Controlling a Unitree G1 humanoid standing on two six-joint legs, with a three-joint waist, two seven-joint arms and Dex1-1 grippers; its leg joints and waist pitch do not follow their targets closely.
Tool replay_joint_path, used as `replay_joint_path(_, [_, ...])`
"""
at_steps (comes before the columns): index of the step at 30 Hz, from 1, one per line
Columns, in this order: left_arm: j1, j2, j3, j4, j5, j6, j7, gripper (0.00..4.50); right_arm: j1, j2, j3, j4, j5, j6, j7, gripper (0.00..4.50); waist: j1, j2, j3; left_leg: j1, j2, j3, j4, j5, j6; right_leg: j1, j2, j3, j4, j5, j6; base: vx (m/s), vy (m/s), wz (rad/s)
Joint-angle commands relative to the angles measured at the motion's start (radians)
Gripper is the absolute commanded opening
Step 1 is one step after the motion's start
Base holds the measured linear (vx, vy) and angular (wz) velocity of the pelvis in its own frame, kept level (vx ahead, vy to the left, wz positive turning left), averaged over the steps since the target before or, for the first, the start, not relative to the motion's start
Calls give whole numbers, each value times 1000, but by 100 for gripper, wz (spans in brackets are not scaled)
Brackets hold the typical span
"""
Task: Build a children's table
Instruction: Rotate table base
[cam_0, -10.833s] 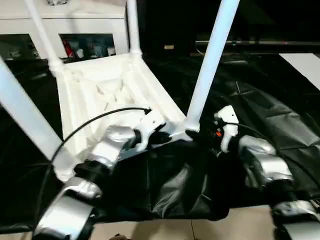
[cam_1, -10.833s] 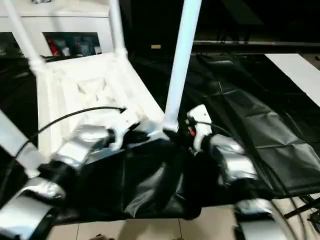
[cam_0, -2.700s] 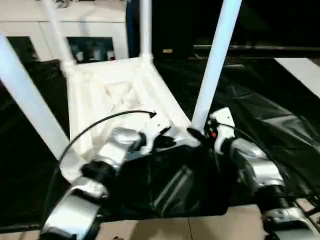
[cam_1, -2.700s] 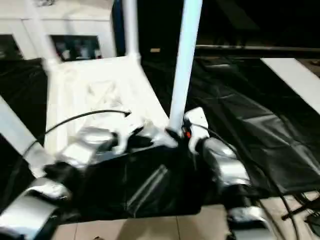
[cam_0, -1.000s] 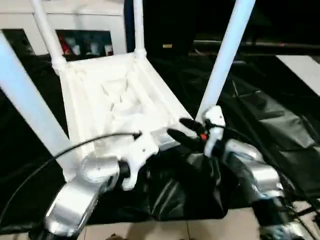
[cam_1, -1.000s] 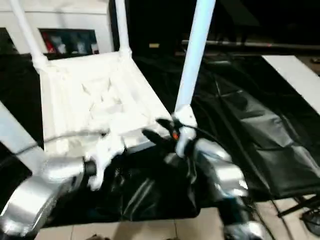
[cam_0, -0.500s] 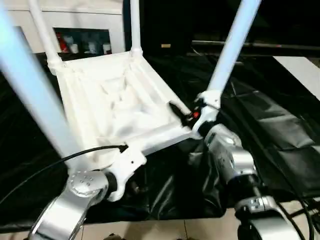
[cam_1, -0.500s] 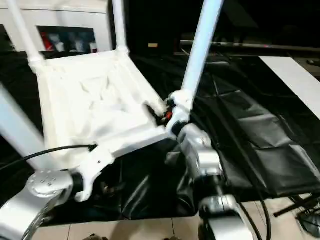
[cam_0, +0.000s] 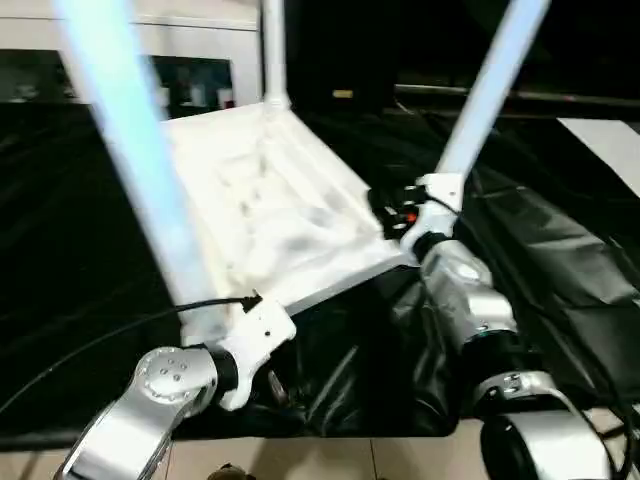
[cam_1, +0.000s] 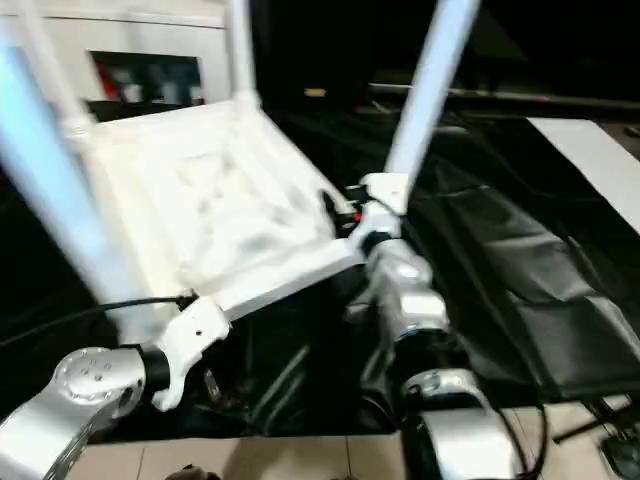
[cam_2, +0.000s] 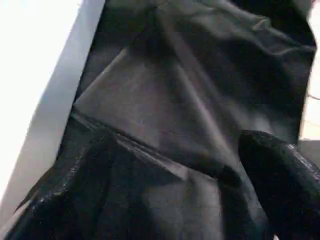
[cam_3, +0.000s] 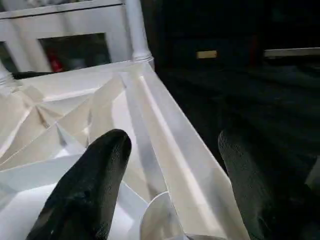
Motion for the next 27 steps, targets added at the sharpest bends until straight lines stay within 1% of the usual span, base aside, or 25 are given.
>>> replay_joint_path(1, [-12, 8, 47, -12, -4, -34, -12, 446, -9, -39, -54, 13, 3, -17, -29, 316, -12, 15, -60, 25, 20, -10, -69, -307, -37, 32, -32, 40, -67, -282, -125, 0, 0, 0])
replay_joint_path(2, [-7, 14, 65, -23, -28, -43, -38, 446, -14, -43, -48, 18, 5, -10, -6, 316, -11, 19, -60, 27, 19, -11, -69, -318, -41, 31, -34, 39, -68, -297, -122, 0, 0, 0])
replay_joint_path(4, [15, 44, 105, -54, -83, -32, -102, 446, -19, -48, -16, 20, 2, 10, 64, 316, -16, 18, -59, 22, 18, -14, -70, -333, -45, 35, -34, 38, -68, -317, -119, 0, 0, 0])
replay_joint_path(5, [15, 44, 105, -54, -83, -32, -102, 446, -19, -48, -16, 20, 2, 10, 64, 316, -21, 15, -59, 18, 18, -16, -70, -347, -43, 36, -35, 38, -68, -334, -120, 0, 0, 0])
replay_joint_path(6, [29, 71, 118, -65, -105, -22, -131, 446, -22, -50, 2, 27, -3, 9, 92, 316, -25, 16, -57, 16, 18, -17, -70, -355, -40, 35, -35, 38, -69, -353, -116, 0, 0, 0])
replay_joint_path(7, [29, 71, 118, -65, -105, -22, -131, 446, -22, -50, 2, 27, -3, 9, 92, 316, -26, 15, -58, 17, 18, -18, -68, -356, -40, 35, -37, 39, -69, -359, -117, 0, 0, 0])
replay_joint_path(9, [62, 144, 143, -59, -143, -30, -187, 446, -23, -49, 30, 32, -6, 11, 154, 316, -34, 16, -58, 13, 17, -19, -68, -357, -34, 34, -37, 39, -69, -366, -123, 0, 0, 0])
replay_joint_path(10, [66, 152, 146, -58, -147, -32, -193, 446, -23, -49, 34, 32, -7, 11, 160, 316, -42, 15, -57, 12, 16, -20, -67, -363, -29, 34, -35, 38, -69, -379, -124, 0, 0, 0])
replay_joint_path(11, [82, 182, 165, -50, -165, -36, -216, 446, -17, -50, 48, 26, -9, 13, 193, 316, -46, 17, -57, 13, 18, -19, -67, -363, -29, 31, -35, 40, -70, -387, -127, 0, 0, 0])
replay_joint_path(12, [82, 182, 165, -50, -165, -36, -216, 446, -17, -50, 48, 26, -9, 13, 193, 316, -45, 19, -56, 16, 18, -19, -66, -364, -29, 28, -35, 40, -71, -390, -132, 0, 0, 0])
replay_joint_path(14, [107, 238, 264, -6, -202, -71, -288, 446, 40, -60, 100, -64, -14, 40, 291, 316, -45, 21, -53, 16, 18, -19, -67, -382, -26, 27, -33, 40, -75, -408, -132, 0, 0, 0])
replay_joint_path(15, [107, 247, 295, 14, -208, -79, -296, 446, 74, -72, 120, -114, -18, 63, 312, 316, -46, 20, -52, 16, 18, -19, -68, -379, -26, 28, -32, 41, -75, -409, -129, 0, 0, 0])
replay_joint_path(16, [106, 250, 304, 20, -210, -81, -297, 446, 85, -76, 126, -129, -20, 71, 317, 316, -44, 21, -51, 18, 19, -20, -69, -377, -27, 28, -30, 42, -75, -404, -124, 0, 0, 0])
replay_joint_path(17, [105, 252, 312, 27, -211, -83, -298, 446, 96, -80, 132, -143, -22, 79, 322, 316, -42, 22, -52, 22, 21, -21, -70, -380, -31, 26, -29, 42, -74, -400, -128, 0, 0, 0])
replay_joint_path(18, [104, 261, 330, 43, -211, -96, -302, 446, 127, -94, 146, -181, -31, 106, 322, 316, -41, 25, -51, 27, 23, -21, -72, -396, -38, 21, -30, 43, -74, -402, -137, 0, 0, 0])
replay_joint_path(19, [102, 269, 351, 56, -213, -105, -305, 446, 158, -105, 154, -214, -40, 130, 311, 316, -39, 25, -49, 26, 21, -22, -73, -397, -40, 23, -28, 43, -75, -405, -135, 0, 0, 0])
replay_joint_path(20, [101, 275, 369, 65, -216, -112, -308, 446, 184, -114, 159, -241, -46, 149, 301, 316, -34, 27, -50, 28, 22, -21, -73, -394, -45, 23, -29, 45, -75, -390, -132, 0, 0, 0])
replay_joint_path(21, [102, 289, 396, 81, -226, -131, -308, 446, 227, -127, 165, -283, -58, 178, 281, 316, -35, 29, -51, 28, 22, -20, -74, -395, -46, 23, -28, 46, -73, -381, -134, 0, 0, 0])
replay_joint_path(23, [103, 311, 446, 116, -242, -169, -311, 446, 300, -148, 161, -358, -68, 223, 251, 316, -31, 24, -51, 26, 18, -21, -74, -398, -46, 27, -28, 46, -77, -392, -122, 0, 0, 0])
replay_joint_path(24, [103, 316, 462, 133, -246, -191, -313, 446, 328, -157, 158, -388, -68, 242, 249, 316, -33, 25, -50, 25, 19, -22, -76, -411, -45, 26, -30, 45, -77, -410, -120, 0, 0, 0])
replay_joint_path(26, [99, 310, 483, 152, -250, -218, -313, 446, 361, -167, 154, -425, -71, 261, 247, 316, -36, 22, -47, 24, 17, -23, -75, -429, -41, 25, -32, 44, -85, -459, -107, 0, 0, 0])
replay_joint_path(27, [93, 295, 503, 172, -260, -236, -313, 446, 388, -178, 149, -446, -77, 278, 239, 316, -38, 25, -47, 27, 17, -24, -74, -441, -41, 21, -35, 44, -89, -492, -98, 0, 0, 0])
